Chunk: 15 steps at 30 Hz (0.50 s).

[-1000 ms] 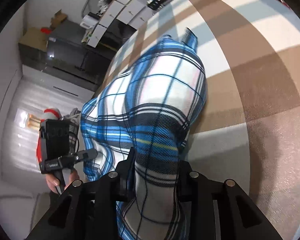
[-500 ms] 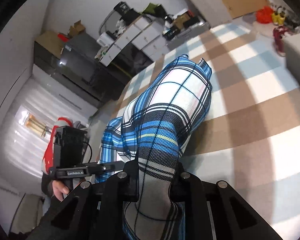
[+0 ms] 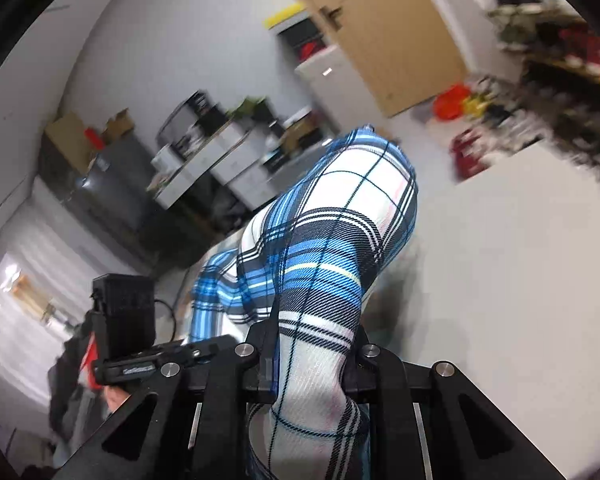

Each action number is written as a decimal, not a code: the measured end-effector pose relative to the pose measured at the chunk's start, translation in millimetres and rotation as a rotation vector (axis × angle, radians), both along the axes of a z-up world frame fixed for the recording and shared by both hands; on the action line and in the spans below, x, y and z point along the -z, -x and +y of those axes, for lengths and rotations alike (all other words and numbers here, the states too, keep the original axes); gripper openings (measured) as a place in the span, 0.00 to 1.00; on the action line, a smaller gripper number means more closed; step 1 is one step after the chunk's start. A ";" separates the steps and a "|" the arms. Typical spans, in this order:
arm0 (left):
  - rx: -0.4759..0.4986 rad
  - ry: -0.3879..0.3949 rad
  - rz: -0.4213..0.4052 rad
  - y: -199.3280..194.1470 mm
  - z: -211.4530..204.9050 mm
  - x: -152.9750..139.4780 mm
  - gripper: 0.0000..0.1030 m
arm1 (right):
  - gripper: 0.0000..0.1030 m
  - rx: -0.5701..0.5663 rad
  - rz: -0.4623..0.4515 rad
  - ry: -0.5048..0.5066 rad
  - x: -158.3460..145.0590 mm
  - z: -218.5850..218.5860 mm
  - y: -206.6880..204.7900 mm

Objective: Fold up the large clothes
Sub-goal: 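Grasp the bundle with the left gripper while the right gripper holds it, lift off bed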

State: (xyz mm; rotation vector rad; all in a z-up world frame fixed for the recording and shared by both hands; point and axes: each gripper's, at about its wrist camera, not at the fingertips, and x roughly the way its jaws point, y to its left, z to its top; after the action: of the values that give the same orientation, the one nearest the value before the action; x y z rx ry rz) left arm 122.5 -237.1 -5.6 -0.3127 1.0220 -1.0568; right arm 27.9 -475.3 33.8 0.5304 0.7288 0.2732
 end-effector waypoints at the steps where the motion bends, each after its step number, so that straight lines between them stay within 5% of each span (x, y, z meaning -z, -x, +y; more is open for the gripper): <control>1: 0.010 0.001 -0.005 -1.6 -11.7 0.0 0.16 | 0.17 0.020 0.004 0.005 -2.6 -15.6 -0.1; 6: 0.030 -0.042 0.004 -11.2 -81.1 26.8 0.16 | 0.19 0.104 0.094 0.060 10.8 -89.3 -15.5; 10: 0.055 -0.142 0.049 -10.3 -98.7 64.9 0.16 | 0.24 0.175 0.279 0.063 68.4 -135.8 -32.7; 12: 0.046 -0.179 -0.024 -2.7 -100.4 66.7 0.20 | 0.33 0.210 0.387 0.079 99.3 -146.1 -37.2; 15: 0.052 -0.240 -0.108 3.3 -94.8 61.6 0.27 | 0.59 0.237 0.377 0.048 106.3 -163.5 -22.7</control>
State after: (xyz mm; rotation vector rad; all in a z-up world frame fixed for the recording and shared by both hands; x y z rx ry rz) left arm 119.2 -331.9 -67.2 -0.0337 1.0510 -0.9750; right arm 50.6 -638.8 -72.5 0.6247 1.0247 -0.0686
